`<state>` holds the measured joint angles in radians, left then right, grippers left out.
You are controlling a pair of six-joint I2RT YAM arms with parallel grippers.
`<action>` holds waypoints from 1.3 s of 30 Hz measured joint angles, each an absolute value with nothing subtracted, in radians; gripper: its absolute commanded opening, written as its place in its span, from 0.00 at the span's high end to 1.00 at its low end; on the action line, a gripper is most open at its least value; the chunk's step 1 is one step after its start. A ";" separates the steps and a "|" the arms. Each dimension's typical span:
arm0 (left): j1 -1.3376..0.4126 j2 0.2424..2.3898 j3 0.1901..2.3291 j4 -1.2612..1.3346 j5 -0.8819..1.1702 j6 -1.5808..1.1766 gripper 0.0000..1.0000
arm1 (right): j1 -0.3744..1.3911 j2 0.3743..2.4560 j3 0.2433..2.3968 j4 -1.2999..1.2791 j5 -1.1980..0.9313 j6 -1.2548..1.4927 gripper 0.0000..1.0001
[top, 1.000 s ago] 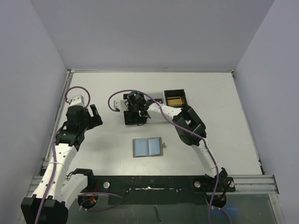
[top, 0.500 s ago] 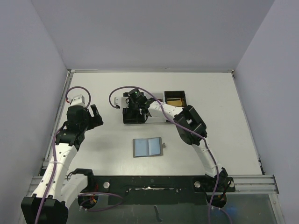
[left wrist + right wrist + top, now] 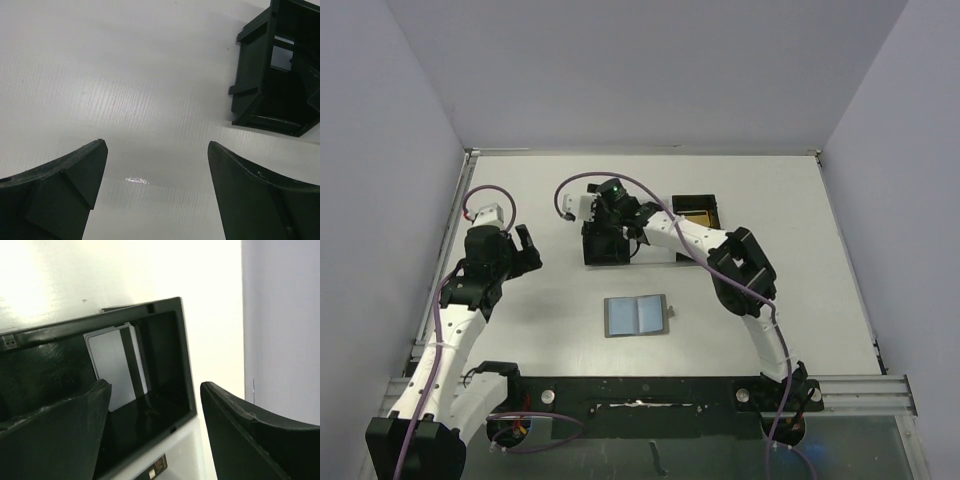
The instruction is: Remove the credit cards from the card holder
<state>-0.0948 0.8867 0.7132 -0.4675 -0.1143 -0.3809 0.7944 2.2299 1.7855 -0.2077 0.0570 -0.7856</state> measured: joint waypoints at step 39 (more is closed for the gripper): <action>-0.095 0.966 0.713 -0.467 -0.094 -0.381 0.19 | 1.063 1.623 1.017 -0.327 0.323 0.891 0.23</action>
<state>-0.0952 0.9657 0.7132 -0.4671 -0.0944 -0.3805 1.0634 1.6230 1.0168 -0.3275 0.3233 0.8913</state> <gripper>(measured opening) 0.811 0.789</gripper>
